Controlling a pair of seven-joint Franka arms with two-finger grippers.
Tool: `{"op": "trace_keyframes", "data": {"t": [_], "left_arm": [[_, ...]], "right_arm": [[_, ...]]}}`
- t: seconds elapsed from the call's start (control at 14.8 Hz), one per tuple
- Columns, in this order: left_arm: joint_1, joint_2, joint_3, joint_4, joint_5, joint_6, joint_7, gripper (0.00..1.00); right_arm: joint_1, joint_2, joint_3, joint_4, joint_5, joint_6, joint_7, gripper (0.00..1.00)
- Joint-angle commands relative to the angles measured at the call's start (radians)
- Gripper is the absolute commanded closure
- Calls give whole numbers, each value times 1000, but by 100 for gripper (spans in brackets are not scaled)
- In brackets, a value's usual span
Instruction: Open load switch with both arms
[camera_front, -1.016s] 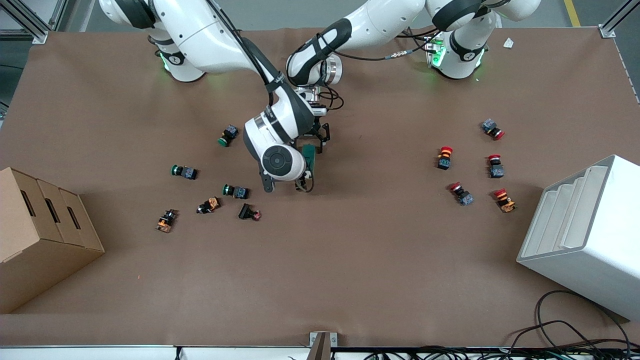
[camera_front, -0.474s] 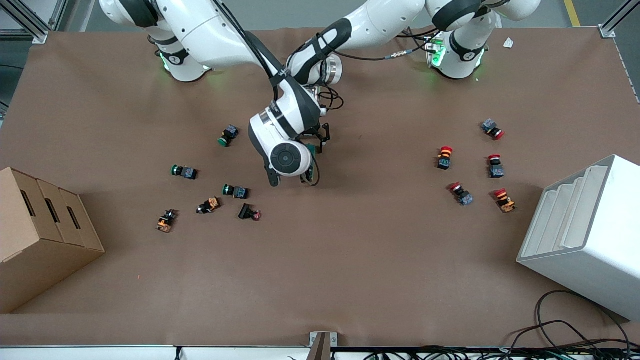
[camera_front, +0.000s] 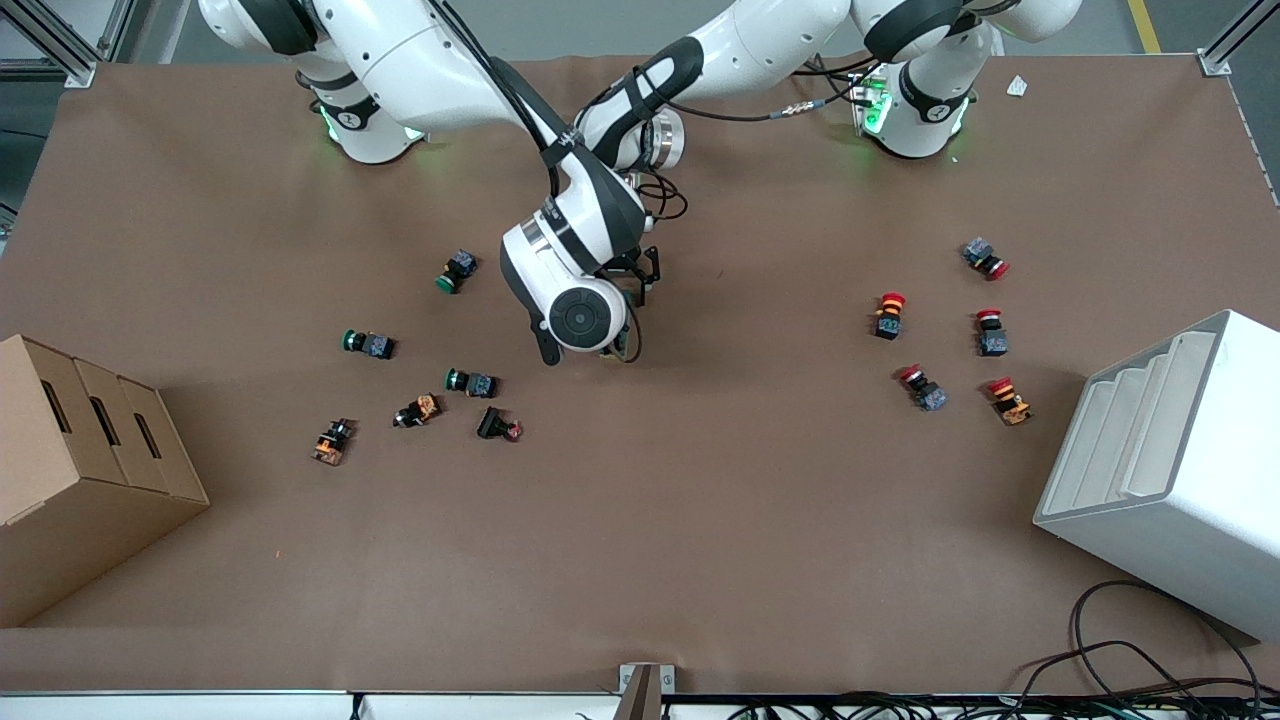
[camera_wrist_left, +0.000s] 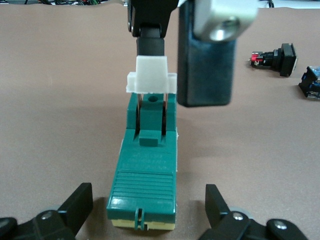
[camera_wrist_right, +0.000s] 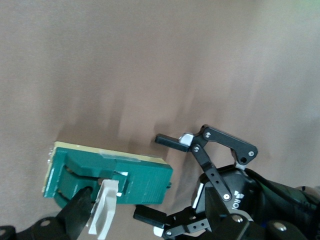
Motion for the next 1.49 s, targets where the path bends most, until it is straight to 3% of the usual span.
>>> {"op": "trace_keyframes", "data": {"t": [0.0, 1.42], "left_arm": [[-10, 20, 5, 21, 14, -3, -10, 1], [-9, 18, 6, 21, 17, -3, -5, 1]], "right_arm": [[8, -17, -1, -4, 23, -52, 3, 0], [27, -12, 5, -1, 23, -69, -14, 0]]}}
